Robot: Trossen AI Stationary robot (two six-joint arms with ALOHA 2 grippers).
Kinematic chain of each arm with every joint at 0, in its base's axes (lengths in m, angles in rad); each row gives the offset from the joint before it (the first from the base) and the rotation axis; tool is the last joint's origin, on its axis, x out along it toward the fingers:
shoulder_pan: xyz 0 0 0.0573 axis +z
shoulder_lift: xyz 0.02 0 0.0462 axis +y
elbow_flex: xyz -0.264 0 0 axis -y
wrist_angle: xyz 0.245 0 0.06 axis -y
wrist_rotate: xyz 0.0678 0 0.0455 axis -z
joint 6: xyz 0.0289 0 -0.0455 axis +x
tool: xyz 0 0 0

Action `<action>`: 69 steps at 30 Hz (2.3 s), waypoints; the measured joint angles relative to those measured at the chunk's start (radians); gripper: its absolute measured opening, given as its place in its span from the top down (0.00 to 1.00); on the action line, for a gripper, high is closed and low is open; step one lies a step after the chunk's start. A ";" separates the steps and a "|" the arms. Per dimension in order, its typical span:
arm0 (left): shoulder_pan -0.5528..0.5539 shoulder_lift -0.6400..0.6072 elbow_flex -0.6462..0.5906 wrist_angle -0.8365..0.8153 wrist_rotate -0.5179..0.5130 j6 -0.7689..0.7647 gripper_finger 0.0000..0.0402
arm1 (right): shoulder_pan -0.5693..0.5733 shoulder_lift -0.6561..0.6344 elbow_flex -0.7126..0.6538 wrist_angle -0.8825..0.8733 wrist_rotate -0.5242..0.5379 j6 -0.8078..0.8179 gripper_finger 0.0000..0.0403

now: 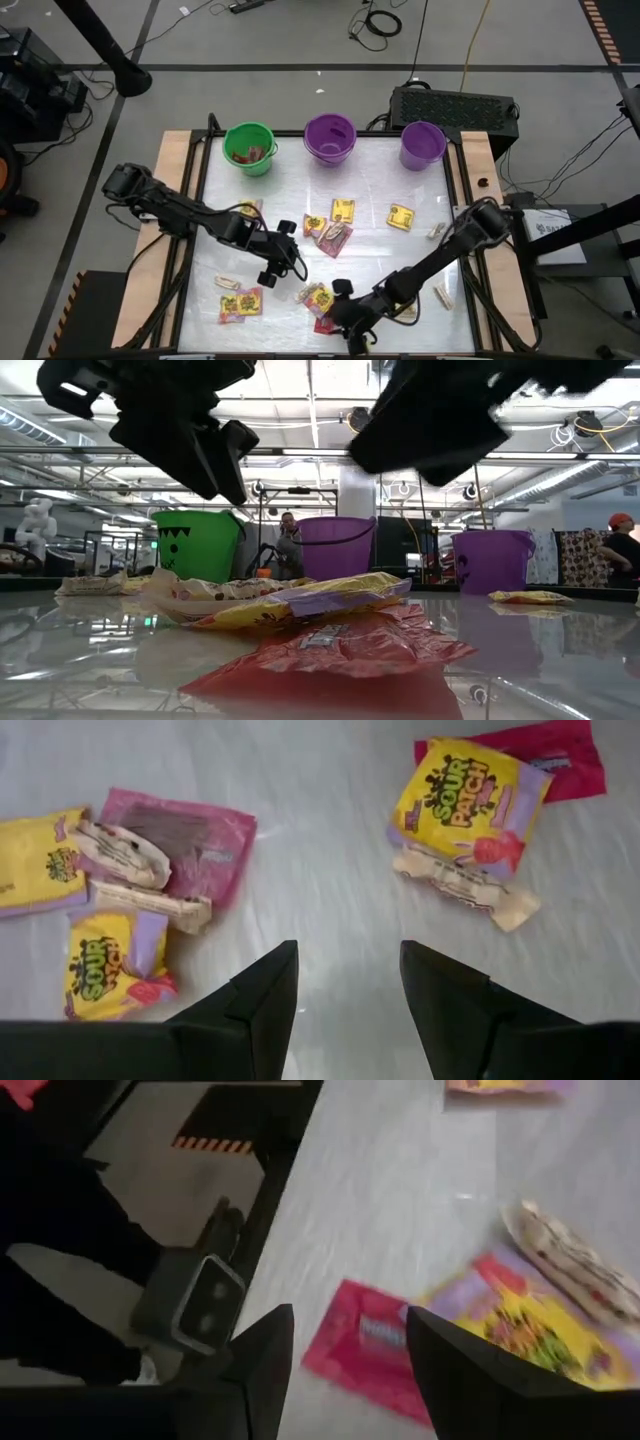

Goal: Sort candy by brand, put in halloween buckets
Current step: Put the red candy pack in the green bucket

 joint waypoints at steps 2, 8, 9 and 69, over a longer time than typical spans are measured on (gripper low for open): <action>0.000 0.000 0.000 0.001 0.000 0.001 0.54 | -0.002 0.027 0.000 0.027 0.004 -0.020 0.54; 0.000 0.000 0.000 -0.014 -0.001 0.001 0.54 | -0.007 0.074 0.001 0.033 0.003 -0.032 0.54; 0.000 0.000 0.000 -0.017 -0.001 0.000 0.54 | -0.005 0.083 0.001 0.031 0.004 -0.042 0.54; 0.013 -0.016 0.001 0.198 -0.108 -0.056 0.54 | -0.028 -0.085 0.000 -0.463 0.054 0.221 0.52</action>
